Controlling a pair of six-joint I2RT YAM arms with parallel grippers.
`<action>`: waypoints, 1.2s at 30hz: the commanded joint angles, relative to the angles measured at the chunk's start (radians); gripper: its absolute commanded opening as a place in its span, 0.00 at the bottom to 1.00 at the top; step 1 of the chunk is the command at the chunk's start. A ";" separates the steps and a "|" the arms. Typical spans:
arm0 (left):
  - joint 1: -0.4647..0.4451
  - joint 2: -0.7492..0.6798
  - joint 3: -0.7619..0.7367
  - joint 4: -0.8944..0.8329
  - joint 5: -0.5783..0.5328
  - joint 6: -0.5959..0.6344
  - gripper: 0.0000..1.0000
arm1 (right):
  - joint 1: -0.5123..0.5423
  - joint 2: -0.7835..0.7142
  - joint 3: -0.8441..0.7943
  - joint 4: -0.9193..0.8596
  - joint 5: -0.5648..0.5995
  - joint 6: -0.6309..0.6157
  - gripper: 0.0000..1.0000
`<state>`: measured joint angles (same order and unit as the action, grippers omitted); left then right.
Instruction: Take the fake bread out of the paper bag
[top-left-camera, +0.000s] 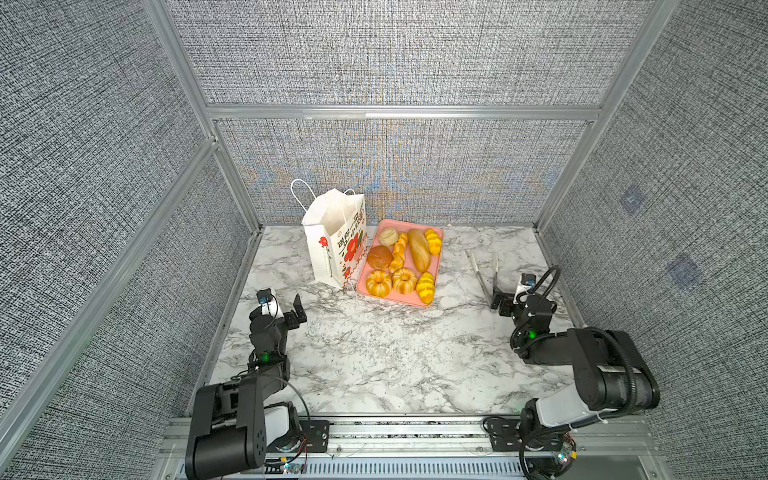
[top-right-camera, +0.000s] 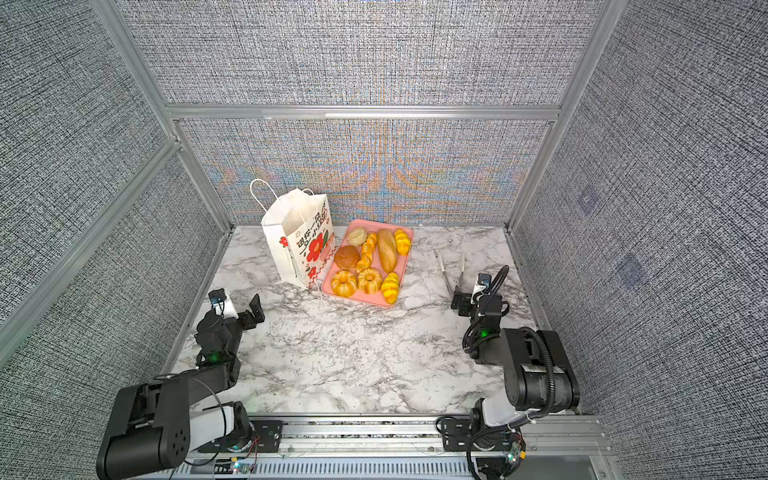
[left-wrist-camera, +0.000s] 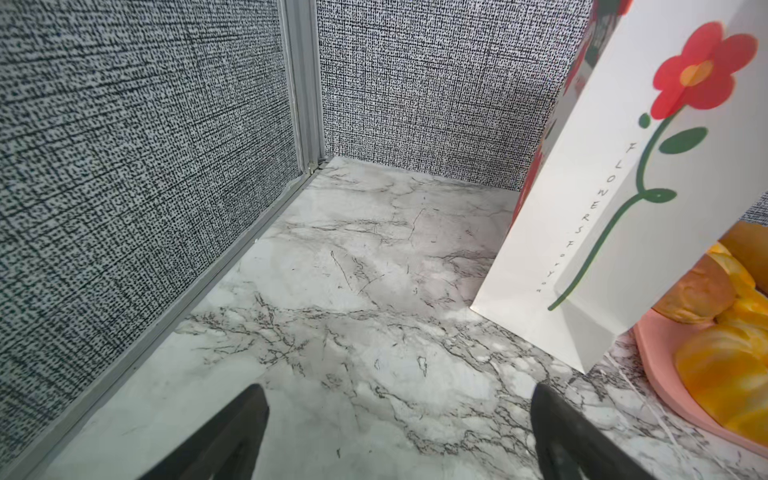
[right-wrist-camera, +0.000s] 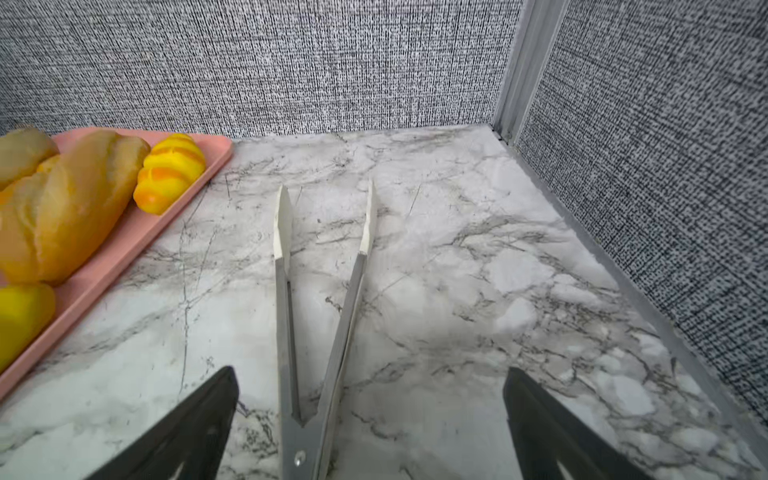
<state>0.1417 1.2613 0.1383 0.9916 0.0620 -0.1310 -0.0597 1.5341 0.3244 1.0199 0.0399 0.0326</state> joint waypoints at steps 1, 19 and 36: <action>0.000 0.084 -0.034 0.264 0.060 0.024 0.99 | -0.006 0.007 -0.009 0.014 -0.024 0.014 0.99; -0.066 0.284 0.026 0.386 0.149 0.154 0.99 | -0.009 0.009 -0.007 0.014 -0.029 0.016 0.99; -0.067 0.286 0.030 0.383 0.154 0.156 0.99 | 0.008 0.010 0.004 -0.003 -0.015 0.001 0.99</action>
